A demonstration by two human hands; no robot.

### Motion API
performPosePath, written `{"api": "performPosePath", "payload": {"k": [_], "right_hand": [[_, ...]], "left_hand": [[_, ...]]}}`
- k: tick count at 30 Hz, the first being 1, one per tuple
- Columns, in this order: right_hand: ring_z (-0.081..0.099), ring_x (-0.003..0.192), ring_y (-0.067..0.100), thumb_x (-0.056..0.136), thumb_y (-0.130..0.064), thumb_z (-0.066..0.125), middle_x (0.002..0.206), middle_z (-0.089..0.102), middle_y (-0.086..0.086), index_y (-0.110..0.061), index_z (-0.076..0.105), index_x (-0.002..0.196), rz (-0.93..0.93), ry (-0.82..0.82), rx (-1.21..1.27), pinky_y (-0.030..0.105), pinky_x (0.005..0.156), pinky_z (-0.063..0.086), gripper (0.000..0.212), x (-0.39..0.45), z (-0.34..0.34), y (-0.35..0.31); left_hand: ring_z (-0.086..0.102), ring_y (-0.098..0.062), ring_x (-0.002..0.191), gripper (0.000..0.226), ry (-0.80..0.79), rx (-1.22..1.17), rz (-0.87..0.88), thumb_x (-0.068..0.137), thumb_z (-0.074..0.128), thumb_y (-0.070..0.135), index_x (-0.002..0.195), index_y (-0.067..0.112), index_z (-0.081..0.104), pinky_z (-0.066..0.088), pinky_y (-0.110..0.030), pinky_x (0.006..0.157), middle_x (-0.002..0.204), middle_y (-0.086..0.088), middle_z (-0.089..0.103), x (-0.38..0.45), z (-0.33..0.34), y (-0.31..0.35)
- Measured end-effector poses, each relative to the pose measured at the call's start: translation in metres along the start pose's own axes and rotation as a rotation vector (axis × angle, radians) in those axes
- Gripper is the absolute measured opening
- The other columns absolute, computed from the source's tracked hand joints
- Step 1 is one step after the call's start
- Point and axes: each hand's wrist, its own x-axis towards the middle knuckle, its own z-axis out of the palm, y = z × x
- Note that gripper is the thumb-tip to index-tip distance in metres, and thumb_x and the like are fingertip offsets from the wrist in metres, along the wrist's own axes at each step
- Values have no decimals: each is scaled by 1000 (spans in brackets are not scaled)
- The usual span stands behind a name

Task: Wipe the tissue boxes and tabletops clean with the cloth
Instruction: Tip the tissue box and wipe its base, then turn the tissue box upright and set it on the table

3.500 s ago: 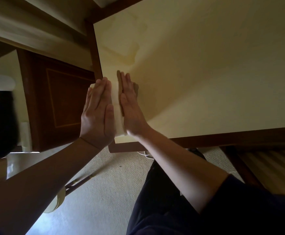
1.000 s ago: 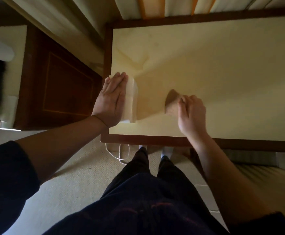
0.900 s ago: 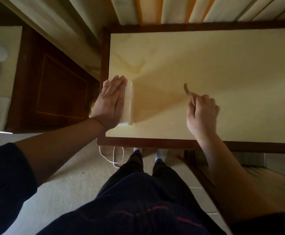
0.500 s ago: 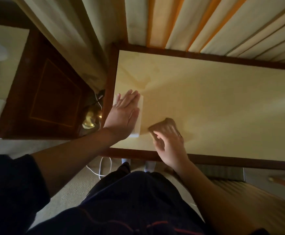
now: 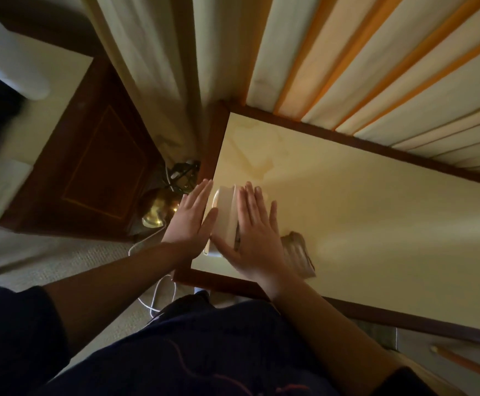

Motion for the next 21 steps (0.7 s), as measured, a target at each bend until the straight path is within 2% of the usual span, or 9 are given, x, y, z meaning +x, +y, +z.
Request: {"api": "performPosePath", "payload": {"k": [2, 5, 6, 10, 13, 15, 18, 21], "right_hand": [[-25, 160, 23, 94, -86, 35, 175, -21, 5, -15, -14, 167, -14, -8, -1, 55, 129, -12, 114, -2, 1, 10], [-27, 159, 23, 94, -79, 46, 174, -24, 3, -14, -14, 167, 5, 9, 69, 55, 128, -14, 114, -8, -1, 28], [-26, 159, 24, 95, -79, 44, 174, -24, 3, -13, -14, 167, 19, 17, 104, 55, 127, -14, 113, -12, 0, 34], [-24, 160, 27, 92, -86, 16, 174, -25, 3, -12, -14, 167, 116, 63, 237, 55, 128, -14, 109, -30, 8, 56], [-26, 160, 24, 100, -65, 20, 175, -22, 2, -13, -11, 167, 236, 86, 236, 54, 129, -12, 91, -43, 16, 75], [-27, 159, 20, 98, -52, 18, 175, -17, -2, -13, -6, 168, 328, 65, 225, 55, 130, -8, 84, -49, 22, 91], [-24, 159, 18, 95, -51, 9, 177, -1, 1, -10, 5, 169, 418, 47, 283, 53, 130, -9, 84, -55, 34, 112], [-20, 159, 15, 101, -59, 6, 177, 5, 2, -12, 10, 169, 430, 63, 359, 34, 124, -26, 83, -55, 44, 123]], "left_hand": [[19, -20, 158, 67, -46, 27, 40, 106, 36, 46, 165, 21, 17, 23, -56, 126, 171, -3, 21, 1, 2, -1], [14, -20, 158, 75, -104, 45, 43, 106, 37, 56, 167, 24, 8, 19, -52, 128, 173, 1, 12, 6, 9, 3], [12, -20, 159, 79, -119, 41, 27, 105, 39, 60, 167, 24, 7, 18, -50, 128, 174, 2, 9, 7, 12, 6], [0, -15, 159, 94, -169, 7, -22, 98, 35, 75, 167, 23, -2, 5, -41, 128, 174, 4, -4, 11, 24, 17], [-12, -13, 158, 97, -162, 18, -69, 98, 35, 73, 165, 17, -8, -6, -34, 128, 174, -1, -11, 13, 36, 24], [-14, -10, 157, 100, -141, 23, -113, 99, 37, 73, 164, 13, -10, -11, -29, 124, 174, -4, -9, 13, 45, 33], [-14, -4, 147, 99, -193, -98, -179, 101, 47, 64, 164, 16, -12, -7, -33, 124, 174, -2, -8, 9, 62, 53], [-12, -10, 152, 97, -141, -188, -163, 103, 53, 54, 164, 19, -15, 0, -45, 130, 174, -2, -10, 8, 80, 68]]}}
